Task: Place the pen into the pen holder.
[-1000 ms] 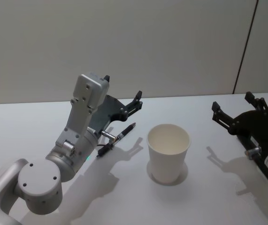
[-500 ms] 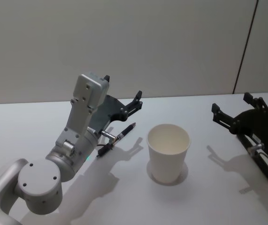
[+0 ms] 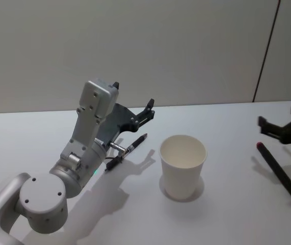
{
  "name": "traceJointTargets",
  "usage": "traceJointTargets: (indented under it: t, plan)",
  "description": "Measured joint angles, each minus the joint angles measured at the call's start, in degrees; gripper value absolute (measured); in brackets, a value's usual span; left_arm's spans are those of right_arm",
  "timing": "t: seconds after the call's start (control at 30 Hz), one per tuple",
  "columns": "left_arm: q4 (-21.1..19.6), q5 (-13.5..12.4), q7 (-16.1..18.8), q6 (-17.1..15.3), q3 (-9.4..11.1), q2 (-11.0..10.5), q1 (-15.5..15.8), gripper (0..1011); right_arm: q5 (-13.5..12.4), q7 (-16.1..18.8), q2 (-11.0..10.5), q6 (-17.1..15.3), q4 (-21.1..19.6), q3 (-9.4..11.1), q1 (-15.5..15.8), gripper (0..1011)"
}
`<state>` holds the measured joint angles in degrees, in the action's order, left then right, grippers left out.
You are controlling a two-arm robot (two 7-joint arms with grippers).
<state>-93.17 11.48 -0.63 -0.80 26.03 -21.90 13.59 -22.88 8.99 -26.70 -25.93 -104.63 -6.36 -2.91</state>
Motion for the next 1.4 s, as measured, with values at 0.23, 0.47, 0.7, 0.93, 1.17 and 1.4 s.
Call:
traceJointTargets:
  t: [0.23, 0.47, 0.7, 0.93, 1.17, 1.4]
  plan:
    - [0.00, 0.00, 0.00, 0.00, 0.00, 0.00, 0.00, 1000, -2.84, -0.35, -2.60, -7.82, 0.10, 2.55, -1.39, 1001]
    - [0.00, 0.00, 0.00, 0.00, 0.00, 0.00, 0.00, 1000, -4.56, -0.57, -3.29, -14.21, 1.71, 3.27, -3.61, 1001]
    - [0.00, 0.00, 0.00, 0.00, 0.00, 0.00, 0.00, 1000, -4.88, -0.39, -1.92, -17.67, 3.54, 2.08, -6.05, 1001]
    - [0.00, 0.00, 0.00, 0.00, 0.00, 0.00, 0.00, 1001, -4.02, 0.13, -0.07, -19.41, 5.88, 0.36, -8.27, 1002]
    - [0.00, 0.00, 0.00, 0.00, 0.00, 0.00, 0.00, 1000, -2.01, 0.65, 1.45, -20.12, 8.44, -1.44, -9.83, 1002]
    - [0.00, 0.00, 0.00, 0.00, 0.00, 0.00, 0.00, 1000, 0.08, 1.04, 2.21, -20.07, 10.30, -2.62, -10.53, 1001]
